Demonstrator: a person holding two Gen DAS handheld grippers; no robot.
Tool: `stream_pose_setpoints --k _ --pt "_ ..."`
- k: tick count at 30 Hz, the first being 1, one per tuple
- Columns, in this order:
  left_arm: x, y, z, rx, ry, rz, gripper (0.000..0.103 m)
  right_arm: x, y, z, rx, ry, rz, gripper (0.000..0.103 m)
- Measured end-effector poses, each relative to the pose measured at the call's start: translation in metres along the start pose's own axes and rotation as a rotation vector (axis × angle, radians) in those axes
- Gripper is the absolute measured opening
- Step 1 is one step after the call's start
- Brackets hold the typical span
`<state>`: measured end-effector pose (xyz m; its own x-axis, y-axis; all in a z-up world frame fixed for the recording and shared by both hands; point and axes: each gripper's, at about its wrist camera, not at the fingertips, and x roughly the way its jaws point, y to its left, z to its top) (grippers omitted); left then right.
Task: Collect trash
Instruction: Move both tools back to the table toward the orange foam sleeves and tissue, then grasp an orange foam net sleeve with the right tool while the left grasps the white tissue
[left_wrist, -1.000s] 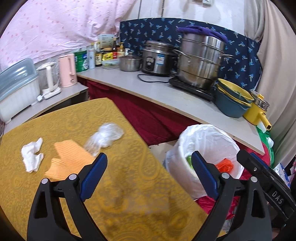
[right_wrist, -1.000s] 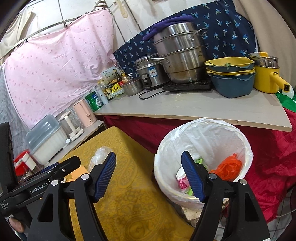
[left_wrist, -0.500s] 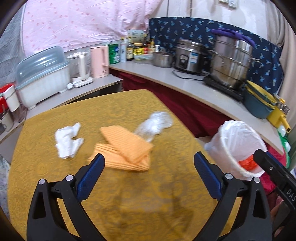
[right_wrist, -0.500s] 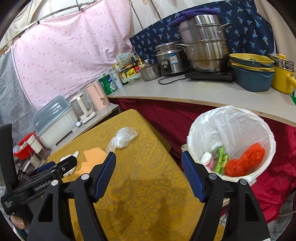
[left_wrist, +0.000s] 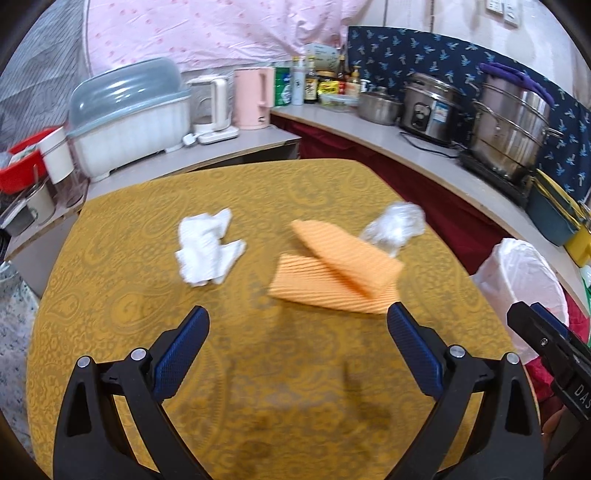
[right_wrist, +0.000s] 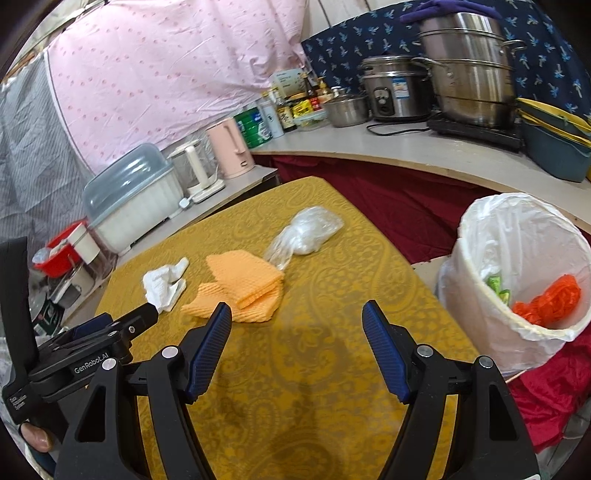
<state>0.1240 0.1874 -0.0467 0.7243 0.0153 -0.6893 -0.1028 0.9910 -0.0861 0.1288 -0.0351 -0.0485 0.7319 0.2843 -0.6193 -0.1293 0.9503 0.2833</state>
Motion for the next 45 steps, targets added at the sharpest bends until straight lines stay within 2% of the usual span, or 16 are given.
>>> stream_pose_setpoints --k 12,18,26,32,33,36,38,40,45 --pt "0.033 0.063 0.005 -0.069 0.036 0.058 0.093 0.052 0.041 0.002 -0.052 0.066 0.038 0.07" --pt "0.065 0.089 0.018 -0.091 0.06 0.081 0.094 0.087 0.065 0.008 -0.1 0.097 0.052 0.07" --pt "0.113 0.109 0.036 -0.123 0.092 0.074 0.094 0.144 0.084 0.014 -0.147 0.147 0.046 0.07" --pt "0.137 0.11 0.043 -0.15 0.114 0.025 0.091 0.169 0.087 0.015 -0.172 0.157 0.02 0.071" --pt "0.139 0.109 0.043 -0.153 0.115 0.011 0.087 0.172 0.087 0.016 -0.175 0.156 0.017 0.071" --pt "0.143 0.106 0.042 -0.144 0.135 -0.026 0.065 0.176 0.087 0.016 -0.183 0.149 0.006 0.068" --pt "0.144 0.103 0.041 -0.136 0.142 -0.032 0.058 0.176 0.086 0.016 -0.186 0.145 -0.004 0.063" --pt "0.141 0.098 0.04 -0.122 0.147 -0.052 0.043 0.176 0.083 0.016 -0.178 0.144 -0.013 0.055" --pt "0.134 0.089 0.033 -0.117 0.162 -0.091 0.022 0.173 0.073 0.018 -0.16 0.144 -0.03 0.033"
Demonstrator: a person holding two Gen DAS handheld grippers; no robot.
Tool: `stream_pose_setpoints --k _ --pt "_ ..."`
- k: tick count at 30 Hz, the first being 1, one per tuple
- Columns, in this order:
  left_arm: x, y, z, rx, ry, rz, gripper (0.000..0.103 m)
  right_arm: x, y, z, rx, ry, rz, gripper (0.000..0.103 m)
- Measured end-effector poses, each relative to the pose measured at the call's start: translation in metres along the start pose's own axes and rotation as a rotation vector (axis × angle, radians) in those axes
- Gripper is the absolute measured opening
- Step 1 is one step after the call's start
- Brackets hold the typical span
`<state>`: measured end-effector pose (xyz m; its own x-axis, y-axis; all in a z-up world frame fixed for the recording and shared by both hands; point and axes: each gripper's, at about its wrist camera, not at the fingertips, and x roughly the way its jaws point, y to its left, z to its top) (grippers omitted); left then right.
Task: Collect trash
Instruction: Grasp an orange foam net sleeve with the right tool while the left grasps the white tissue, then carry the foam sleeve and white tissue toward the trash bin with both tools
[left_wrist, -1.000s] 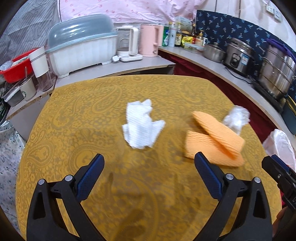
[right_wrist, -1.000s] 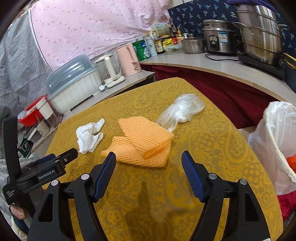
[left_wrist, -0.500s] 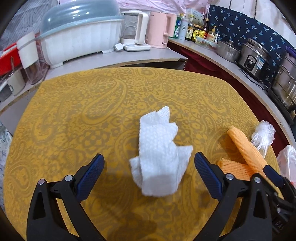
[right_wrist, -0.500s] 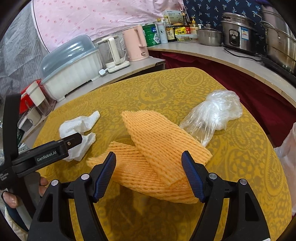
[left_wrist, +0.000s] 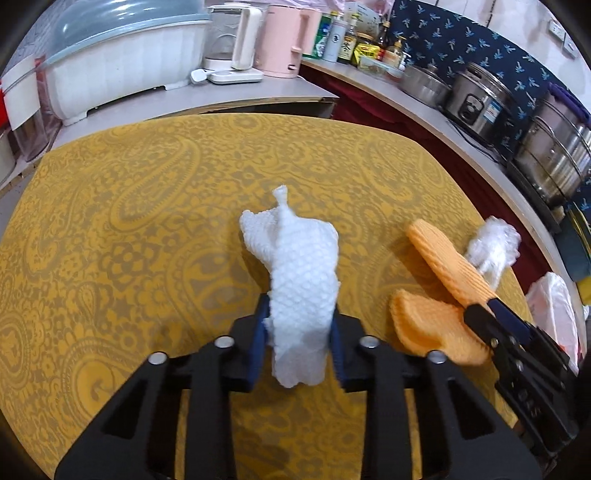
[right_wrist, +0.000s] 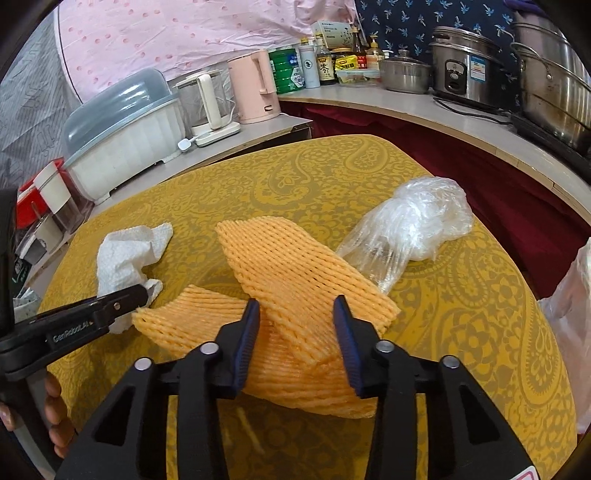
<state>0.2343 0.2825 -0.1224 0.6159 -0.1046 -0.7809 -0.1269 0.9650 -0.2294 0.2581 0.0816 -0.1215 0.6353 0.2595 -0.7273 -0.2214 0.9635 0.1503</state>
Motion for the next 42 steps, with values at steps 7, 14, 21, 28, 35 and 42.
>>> stream_pose_setpoints --k 7,14,21,28,35,42 --pt "-0.022 -0.011 -0.014 -0.002 -0.004 -0.037 0.016 -0.017 -0.006 -0.007 0.019 -0.002 0.028 0.012" --pt "-0.054 -0.027 -0.026 -0.003 -0.029 -0.066 0.015 -0.057 -0.008 -0.012 0.053 -0.051 0.06 0.011" --pt "-0.089 -0.053 -0.037 0.015 -0.054 -0.107 0.015 -0.102 -0.017 -0.016 0.086 -0.112 0.087 0.011" --pt "-0.12 -0.095 -0.05 0.067 -0.081 -0.141 0.016 -0.148 -0.033 -0.024 0.123 -0.172 0.092 0.011" --pt "-0.139 -0.141 -0.06 0.131 -0.099 -0.168 0.016 -0.19 -0.066 -0.037 0.175 -0.224 0.081 0.011" --pt "-0.154 -0.195 -0.072 0.21 -0.11 -0.2 0.016 -0.224 -0.107 -0.051 0.229 -0.269 0.054 0.011"
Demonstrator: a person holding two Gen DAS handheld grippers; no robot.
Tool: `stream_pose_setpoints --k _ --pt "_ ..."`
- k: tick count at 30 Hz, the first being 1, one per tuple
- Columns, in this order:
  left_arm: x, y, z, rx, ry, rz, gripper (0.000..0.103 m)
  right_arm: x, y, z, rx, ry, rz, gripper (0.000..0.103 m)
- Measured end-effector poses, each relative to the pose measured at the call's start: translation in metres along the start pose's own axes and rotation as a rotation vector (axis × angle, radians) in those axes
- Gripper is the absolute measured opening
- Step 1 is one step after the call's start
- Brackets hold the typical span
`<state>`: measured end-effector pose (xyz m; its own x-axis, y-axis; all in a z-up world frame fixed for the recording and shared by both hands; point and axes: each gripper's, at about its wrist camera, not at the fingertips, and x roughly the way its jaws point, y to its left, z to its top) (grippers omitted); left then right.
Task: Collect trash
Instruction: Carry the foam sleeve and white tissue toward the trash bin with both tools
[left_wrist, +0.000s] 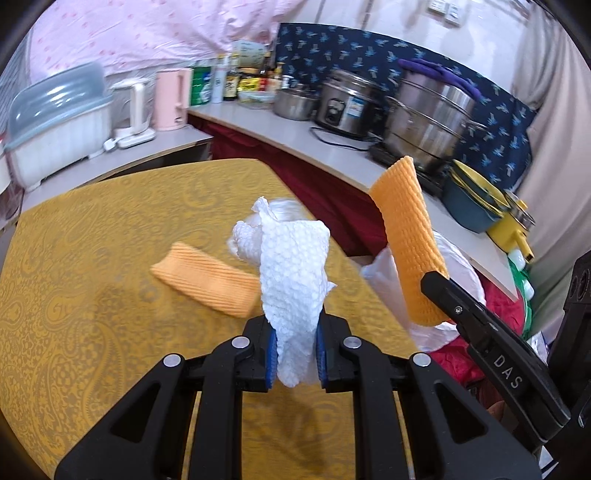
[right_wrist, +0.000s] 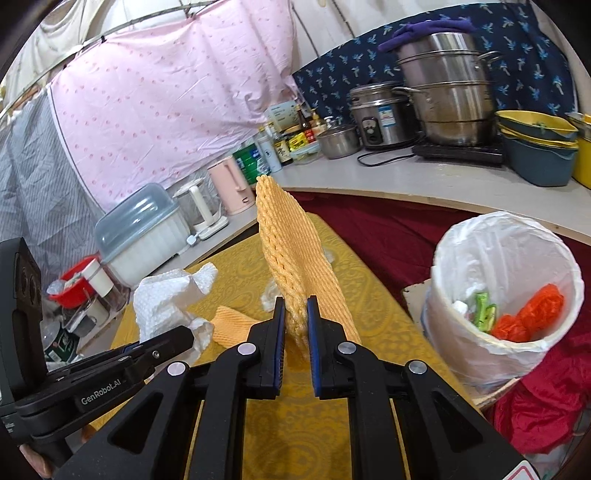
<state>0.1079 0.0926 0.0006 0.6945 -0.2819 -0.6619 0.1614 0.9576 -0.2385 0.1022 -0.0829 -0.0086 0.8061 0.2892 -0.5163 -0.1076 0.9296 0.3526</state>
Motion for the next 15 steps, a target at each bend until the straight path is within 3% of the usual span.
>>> stream_pose_setpoints --k 15 --pt "0.009 -0.089 0.0 0.111 0.018 -0.075 0.016 -0.047 -0.076 0.006 0.101 -0.069 -0.064 0.011"
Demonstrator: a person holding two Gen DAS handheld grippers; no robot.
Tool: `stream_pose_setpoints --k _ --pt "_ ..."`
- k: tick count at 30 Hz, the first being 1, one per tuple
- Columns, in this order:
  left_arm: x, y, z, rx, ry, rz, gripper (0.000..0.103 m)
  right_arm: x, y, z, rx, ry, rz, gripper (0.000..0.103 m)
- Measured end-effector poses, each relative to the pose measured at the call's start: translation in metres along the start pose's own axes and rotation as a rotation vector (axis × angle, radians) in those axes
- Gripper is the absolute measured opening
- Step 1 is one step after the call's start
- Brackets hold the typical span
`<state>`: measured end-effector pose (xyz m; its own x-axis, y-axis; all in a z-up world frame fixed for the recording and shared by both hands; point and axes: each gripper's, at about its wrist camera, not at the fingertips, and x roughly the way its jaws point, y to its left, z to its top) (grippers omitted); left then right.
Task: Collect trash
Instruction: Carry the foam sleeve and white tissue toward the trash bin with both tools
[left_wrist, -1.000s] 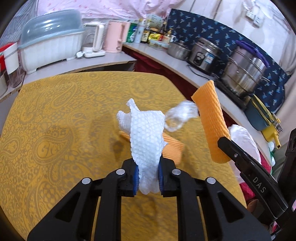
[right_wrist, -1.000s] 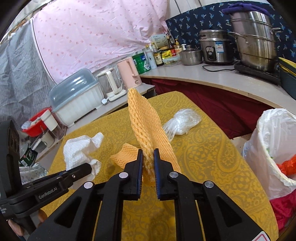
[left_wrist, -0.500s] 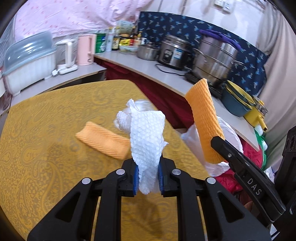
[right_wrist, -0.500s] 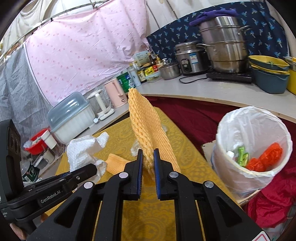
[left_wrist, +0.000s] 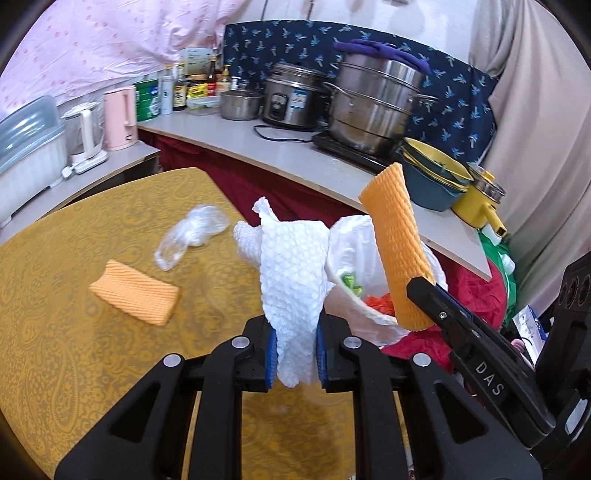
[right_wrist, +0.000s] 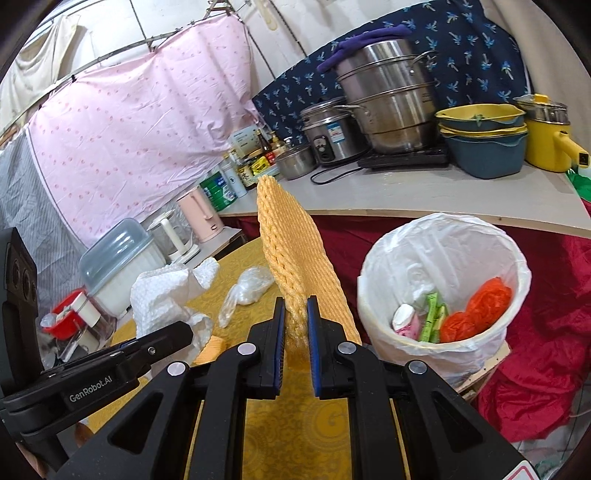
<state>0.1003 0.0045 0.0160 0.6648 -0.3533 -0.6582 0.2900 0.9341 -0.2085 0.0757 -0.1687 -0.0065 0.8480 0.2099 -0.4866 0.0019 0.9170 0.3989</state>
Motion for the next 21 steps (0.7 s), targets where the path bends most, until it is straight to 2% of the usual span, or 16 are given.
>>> stream_pose_setpoints --k 8,21 --pt "0.015 -0.037 0.011 0.031 0.028 -0.038 0.016 -0.014 -0.029 0.012 0.038 -0.016 -0.03 0.011" --pt "0.06 -0.085 0.03 0.111 0.115 -0.111 0.016 -0.017 -0.066 0.028 0.097 -0.027 -0.121 0.011"
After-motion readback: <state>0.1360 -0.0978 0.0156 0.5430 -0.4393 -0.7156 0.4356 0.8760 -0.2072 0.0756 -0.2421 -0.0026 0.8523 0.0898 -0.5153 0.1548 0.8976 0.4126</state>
